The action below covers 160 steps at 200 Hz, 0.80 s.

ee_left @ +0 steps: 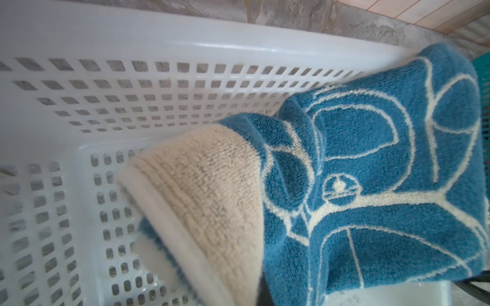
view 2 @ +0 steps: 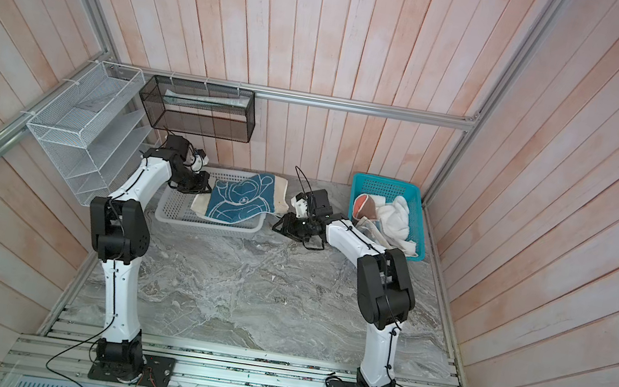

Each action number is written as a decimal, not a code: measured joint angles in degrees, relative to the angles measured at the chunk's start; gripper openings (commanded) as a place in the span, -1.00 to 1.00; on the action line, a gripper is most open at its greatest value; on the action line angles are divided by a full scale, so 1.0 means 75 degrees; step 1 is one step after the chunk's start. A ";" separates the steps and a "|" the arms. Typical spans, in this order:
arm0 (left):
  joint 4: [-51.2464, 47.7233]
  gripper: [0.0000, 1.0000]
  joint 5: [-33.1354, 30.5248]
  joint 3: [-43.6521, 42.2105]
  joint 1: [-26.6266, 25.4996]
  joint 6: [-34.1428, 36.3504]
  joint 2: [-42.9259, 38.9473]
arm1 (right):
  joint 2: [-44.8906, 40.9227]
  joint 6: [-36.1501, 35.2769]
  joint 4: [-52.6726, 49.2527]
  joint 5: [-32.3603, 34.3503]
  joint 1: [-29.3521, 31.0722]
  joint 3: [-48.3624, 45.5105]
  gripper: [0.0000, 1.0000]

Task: Fold and stack the towels
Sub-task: 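Lower the towel into the white basket with the left gripper while the right presses it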

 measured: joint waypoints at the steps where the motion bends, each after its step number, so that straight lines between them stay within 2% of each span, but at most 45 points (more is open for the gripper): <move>1: 0.0026 -1.00 0.0009 -0.0032 0.0000 -0.0003 -0.0003 | 0.0026 0.0009 0.0003 -0.0017 0.0006 0.0032 -0.09; 67: 0.0959 -1.00 0.0560 -0.1687 0.0000 -0.0548 -0.0259 | 0.1413 0.0711 0.0187 -0.1023 0.0227 0.1469 -0.10; 75: 0.0973 -1.00 0.0586 -0.1696 0.0000 -0.0597 -0.0294 | 0.1533 0.0761 0.0189 -0.1078 0.0251 0.1594 -0.16; 112: 0.1081 -1.00 0.0615 -0.1609 0.0000 -0.0670 -0.0504 | 0.1859 0.0927 0.0189 -0.1276 0.0312 0.2095 -0.65; 160: 0.0895 -1.00 0.0356 -0.1349 0.0012 -0.0469 -0.0510 | 0.1862 0.1119 0.0149 -0.1335 0.0280 0.2130 -1.00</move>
